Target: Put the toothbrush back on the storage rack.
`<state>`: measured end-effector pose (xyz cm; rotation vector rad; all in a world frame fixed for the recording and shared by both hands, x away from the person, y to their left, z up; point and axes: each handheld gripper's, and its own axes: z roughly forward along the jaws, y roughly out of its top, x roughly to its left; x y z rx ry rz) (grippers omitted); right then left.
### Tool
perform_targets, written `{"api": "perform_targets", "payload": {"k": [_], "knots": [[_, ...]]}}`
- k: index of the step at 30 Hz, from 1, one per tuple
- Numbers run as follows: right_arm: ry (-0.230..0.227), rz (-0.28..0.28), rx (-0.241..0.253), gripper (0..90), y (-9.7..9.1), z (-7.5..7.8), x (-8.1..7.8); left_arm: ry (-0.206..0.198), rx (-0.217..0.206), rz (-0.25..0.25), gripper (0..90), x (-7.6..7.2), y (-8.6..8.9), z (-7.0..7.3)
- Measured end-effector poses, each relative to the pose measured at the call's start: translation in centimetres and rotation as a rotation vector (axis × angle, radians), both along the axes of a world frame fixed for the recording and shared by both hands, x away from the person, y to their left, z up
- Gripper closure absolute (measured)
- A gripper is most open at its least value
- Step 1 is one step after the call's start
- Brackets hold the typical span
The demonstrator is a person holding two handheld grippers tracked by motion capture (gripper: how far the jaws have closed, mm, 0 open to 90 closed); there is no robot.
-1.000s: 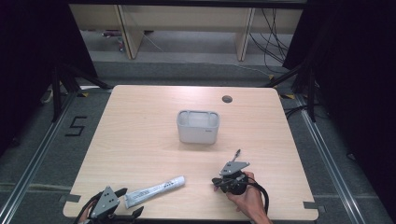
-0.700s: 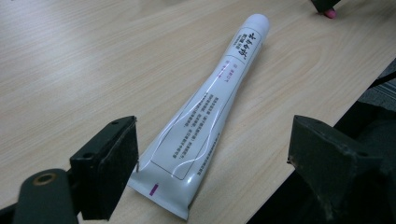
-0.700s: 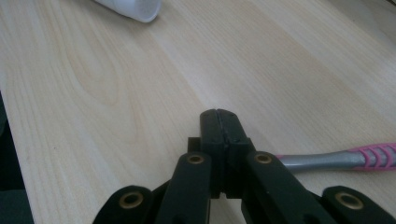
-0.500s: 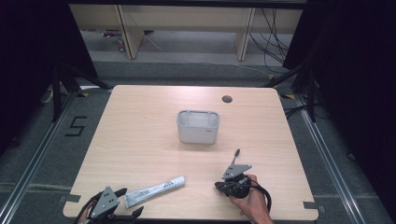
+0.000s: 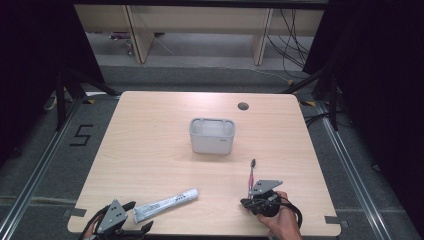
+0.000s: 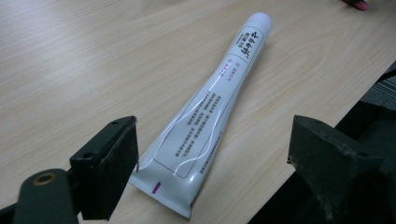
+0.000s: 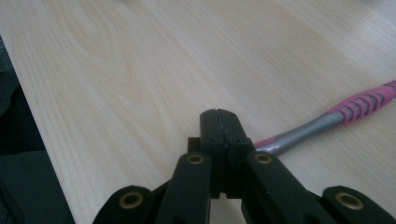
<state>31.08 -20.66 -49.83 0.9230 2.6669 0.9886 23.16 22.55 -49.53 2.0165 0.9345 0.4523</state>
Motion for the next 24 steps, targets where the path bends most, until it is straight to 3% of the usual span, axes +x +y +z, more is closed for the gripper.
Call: {"api": "perform_targets", "payload": {"k": [2, 3, 5, 11, 12, 13, 14, 18, 19, 20, 22, 24], "knots": [[0.015, -0.001, -0.006, 90.0, -0.4, 0.2, -0.1, 0.0, 0.003, -0.001, 15.6, 0.0, 0.0, 0.0], [-0.002, -0.014, 0.0, 90.0, -0.6, 0.1, -0.2, 0.0, 0.0, -0.001, 15.6, 0.0, 0.0, 0.0], [0.007, -0.004, -0.005, 90.0, -0.9, 0.2, -0.1, 0.001, -0.001, -0.002, 15.6, 0.0, 0.0, 0.0], [-0.002, -0.048, 0.005, 90.0, -2.4, 0.2, -0.6, -0.001, -0.008, 0.001, 15.7, 0.0, -0.1, 0.0], [-0.003, -0.039, 0.005, 90.0, -2.8, 0.2, -0.5, -0.001, 0.025, -0.007, 15.7, 0.0, 0.1, 0.0], [-0.001, -0.047, 0.011, 90.0, -3.1, 0.1, -0.6, -0.001, 0.023, -0.006, 15.6, 0.0, 0.1, 0.0], [-0.001, -0.055, 0.015, 90.0, -3.5, 0.2, -0.7, -0.001, -0.007, 0.001, 15.7, 0.0, -0.1, 0.0], [0.001, -0.085, 0.008, 90.0, -4.1, 0.3, -0.9, 0.0, -0.008, 0.001, 15.7, 0.0, -0.1, -0.1], [0.023, -0.074, 0.003, 90.0, -4.4, 0.5, -0.8, 0.0, -0.008, 0.001, 15.7, 0.0, -0.1, -0.1], [-0.001, -0.076, 0.007, 90.0, -4.7, 0.2, -0.8, -0.002, -0.011, 0.0, 15.7, 0.0, -0.1, -0.1], [0.001, -0.085, -0.017, 90.0, -5.1, 0.4, -0.8, -0.002, -0.012, 0.001, 15.7, 0.0, -0.1, -0.1], [0.004, -0.091, 0.003, 90.0, -5.2, 0.3, -0.9, 0.0, -0.004, 0.001, 15.7, 0.0, -0.1, -0.1]]}}
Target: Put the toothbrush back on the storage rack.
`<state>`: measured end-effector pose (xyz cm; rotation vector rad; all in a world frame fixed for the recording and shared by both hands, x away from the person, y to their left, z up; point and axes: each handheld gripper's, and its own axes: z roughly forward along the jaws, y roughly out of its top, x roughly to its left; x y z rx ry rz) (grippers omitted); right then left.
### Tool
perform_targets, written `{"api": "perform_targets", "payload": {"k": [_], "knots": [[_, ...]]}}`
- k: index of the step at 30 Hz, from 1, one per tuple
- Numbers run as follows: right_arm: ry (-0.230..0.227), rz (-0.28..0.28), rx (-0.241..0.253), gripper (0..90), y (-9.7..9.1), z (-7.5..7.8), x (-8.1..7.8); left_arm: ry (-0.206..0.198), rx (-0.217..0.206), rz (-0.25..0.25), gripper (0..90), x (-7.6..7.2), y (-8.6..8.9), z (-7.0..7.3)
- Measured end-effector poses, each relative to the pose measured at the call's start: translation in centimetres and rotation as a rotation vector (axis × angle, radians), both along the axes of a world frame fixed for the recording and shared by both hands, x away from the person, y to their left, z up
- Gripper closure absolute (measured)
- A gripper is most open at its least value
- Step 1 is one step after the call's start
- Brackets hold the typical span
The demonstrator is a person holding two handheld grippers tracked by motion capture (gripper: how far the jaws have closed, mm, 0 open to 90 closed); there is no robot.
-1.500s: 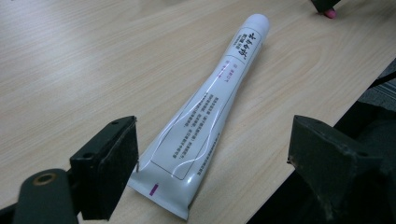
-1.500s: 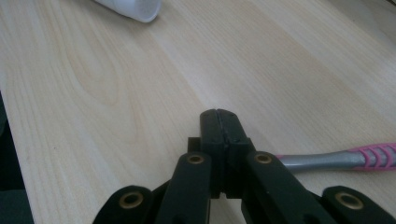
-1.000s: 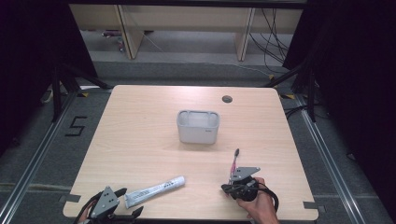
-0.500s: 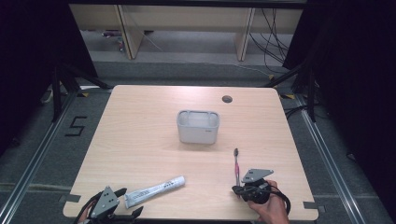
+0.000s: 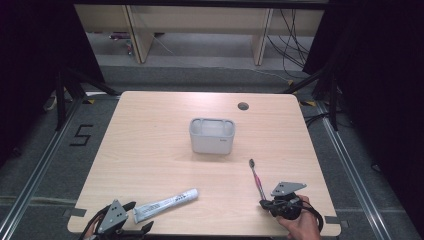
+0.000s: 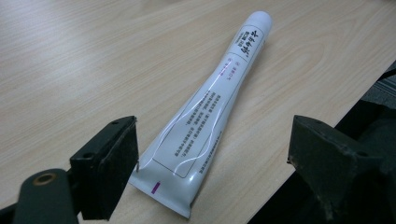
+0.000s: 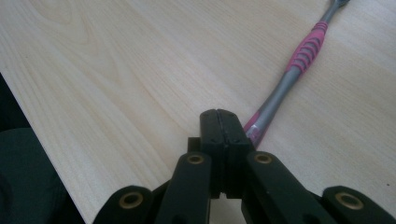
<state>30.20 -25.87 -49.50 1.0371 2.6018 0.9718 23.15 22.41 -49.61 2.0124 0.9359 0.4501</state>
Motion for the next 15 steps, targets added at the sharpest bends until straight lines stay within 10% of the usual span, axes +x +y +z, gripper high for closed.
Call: {"api": "perform_targets", "payload": {"k": [15], "knots": [[-0.003, -0.033, -0.076, 73.7, 0.1, 2.3, 1.1, 0.004, 0.011, -0.001, 15.7, 0.1, 0.0, -0.1]]}}
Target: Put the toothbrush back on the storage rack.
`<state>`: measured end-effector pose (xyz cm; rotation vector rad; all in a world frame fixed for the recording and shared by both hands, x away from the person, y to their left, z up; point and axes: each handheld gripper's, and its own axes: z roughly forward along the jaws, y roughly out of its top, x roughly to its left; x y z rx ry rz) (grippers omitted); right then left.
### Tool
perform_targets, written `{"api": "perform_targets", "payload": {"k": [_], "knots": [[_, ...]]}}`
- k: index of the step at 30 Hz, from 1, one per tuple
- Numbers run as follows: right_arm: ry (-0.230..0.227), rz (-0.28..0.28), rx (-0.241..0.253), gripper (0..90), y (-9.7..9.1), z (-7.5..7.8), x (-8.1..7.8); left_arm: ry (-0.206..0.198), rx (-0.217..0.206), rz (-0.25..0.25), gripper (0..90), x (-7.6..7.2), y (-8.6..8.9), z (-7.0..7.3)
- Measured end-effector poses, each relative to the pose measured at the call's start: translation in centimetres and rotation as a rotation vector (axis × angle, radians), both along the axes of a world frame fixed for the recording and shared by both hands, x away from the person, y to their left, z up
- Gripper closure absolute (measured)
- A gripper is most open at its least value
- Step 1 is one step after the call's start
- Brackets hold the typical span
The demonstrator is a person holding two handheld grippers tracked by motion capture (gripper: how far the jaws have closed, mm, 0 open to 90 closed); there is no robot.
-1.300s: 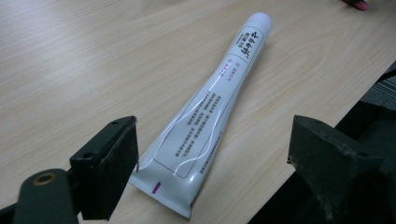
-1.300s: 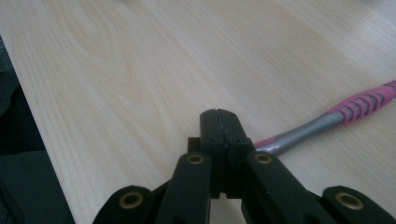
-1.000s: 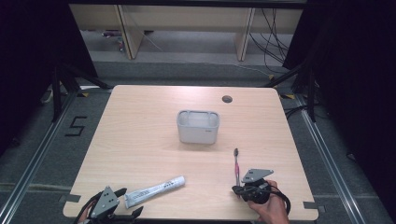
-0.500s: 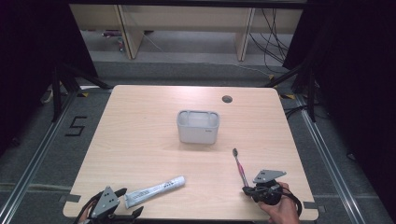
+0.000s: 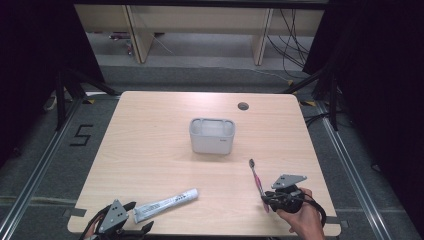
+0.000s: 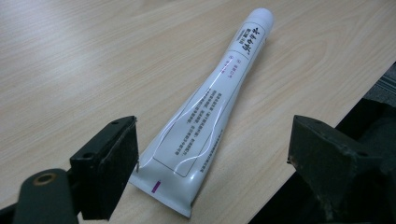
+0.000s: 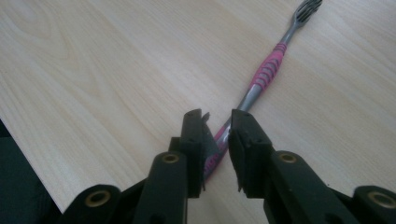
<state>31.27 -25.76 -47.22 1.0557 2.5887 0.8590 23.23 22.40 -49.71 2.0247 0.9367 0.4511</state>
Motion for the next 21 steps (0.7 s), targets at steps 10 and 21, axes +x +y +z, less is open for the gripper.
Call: {"api": "perform_targets", "payload": {"k": [10, 21], "knots": [[0.037, -0.07, -0.051, 67.7, 0.2, 0.5, 1.5, 0.003, 0.007, 0.007, 15.7, 0.1, 0.1, 0.0], [0.091, -0.083, -0.089, 64.4, 1.2, 0.5, 3.4, 0.002, 0.002, 0.008, 15.7, 0.1, 0.1, -0.1]]}}
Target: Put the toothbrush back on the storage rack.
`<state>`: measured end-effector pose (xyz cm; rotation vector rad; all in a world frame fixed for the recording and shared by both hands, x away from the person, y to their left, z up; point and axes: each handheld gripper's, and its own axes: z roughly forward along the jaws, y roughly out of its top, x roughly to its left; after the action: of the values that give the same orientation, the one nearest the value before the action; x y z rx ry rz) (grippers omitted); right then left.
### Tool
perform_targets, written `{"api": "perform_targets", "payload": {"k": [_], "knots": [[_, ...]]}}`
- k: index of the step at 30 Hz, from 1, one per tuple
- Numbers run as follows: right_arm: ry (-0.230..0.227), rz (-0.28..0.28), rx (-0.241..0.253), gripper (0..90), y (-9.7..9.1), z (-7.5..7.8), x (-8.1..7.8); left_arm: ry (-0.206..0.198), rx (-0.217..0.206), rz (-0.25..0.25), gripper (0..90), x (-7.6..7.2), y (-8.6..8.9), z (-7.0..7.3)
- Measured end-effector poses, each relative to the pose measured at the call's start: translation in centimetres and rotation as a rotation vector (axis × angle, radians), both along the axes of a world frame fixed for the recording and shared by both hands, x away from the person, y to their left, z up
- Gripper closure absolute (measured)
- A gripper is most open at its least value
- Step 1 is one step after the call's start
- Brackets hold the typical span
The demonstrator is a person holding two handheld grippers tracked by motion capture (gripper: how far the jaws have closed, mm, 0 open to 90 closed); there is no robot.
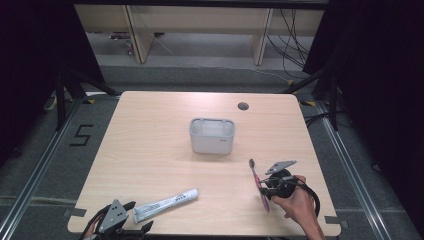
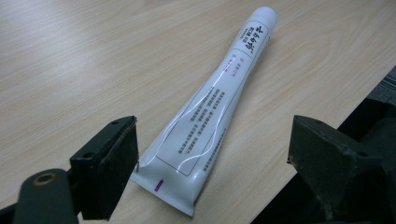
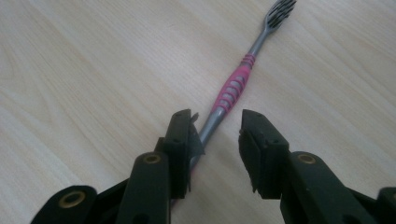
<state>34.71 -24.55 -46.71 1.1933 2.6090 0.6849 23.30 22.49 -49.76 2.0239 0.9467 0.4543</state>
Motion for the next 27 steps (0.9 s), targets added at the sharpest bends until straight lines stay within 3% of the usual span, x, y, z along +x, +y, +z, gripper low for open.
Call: {"api": "perform_targets", "payload": {"k": [2, 14, 16, 19, 21, 24, 25, 26, 27], "knots": [[0.036, -0.033, -0.014, 64.5, 0.4, -0.1, 0.4, 0.0, 0.005, -0.004, 15.7, 0.0, 0.0, 0.0], [0.085, -0.032, -0.062, 63.7, 1.7, -0.5, 1.9, 0.0, 0.005, -0.002, 15.7, 0.0, 0.1, 0.1], [0.095, -0.032, -0.092, 64.7, 1.8, -0.6, 2.1, -0.002, -0.001, 0.0, 15.7, 0.0, 0.1, 0.0], [0.078, 0.006, -0.105, 65.7, 1.8, -0.8, 2.5, -0.003, -0.002, -0.001, 15.7, 0.0, 0.1, 0.0], [0.11, -0.01, -0.11, 66.3, 1.9, -0.8, 2.4, -0.001, 0.004, -0.002, 15.7, 0.0, 0.1, 0.1], [0.101, 0.015, -0.121, 67.0, 1.9, -0.9, 2.7, -0.001, 0.004, -0.002, 15.7, 0.0, 0.1, 0.1], [0.133, -0.032, -0.128, 67.6, 2.1, -0.8, 2.5, 0.0, 0.003, -0.001, 15.7, 0.0, 0.1, 0.1], [0.105, 0.016, -0.138, 68.7, 1.9, -0.9, 2.8, -0.002, -0.001, 0.0, 15.7, 0.0, 0.1, 0.0], [0.105, 0.016, -0.138, 68.7, 1.9, -0.9, 2.8, -0.002, -0.001, 0.0, 15.7, 0.0, 0.1, 0.0]]}}
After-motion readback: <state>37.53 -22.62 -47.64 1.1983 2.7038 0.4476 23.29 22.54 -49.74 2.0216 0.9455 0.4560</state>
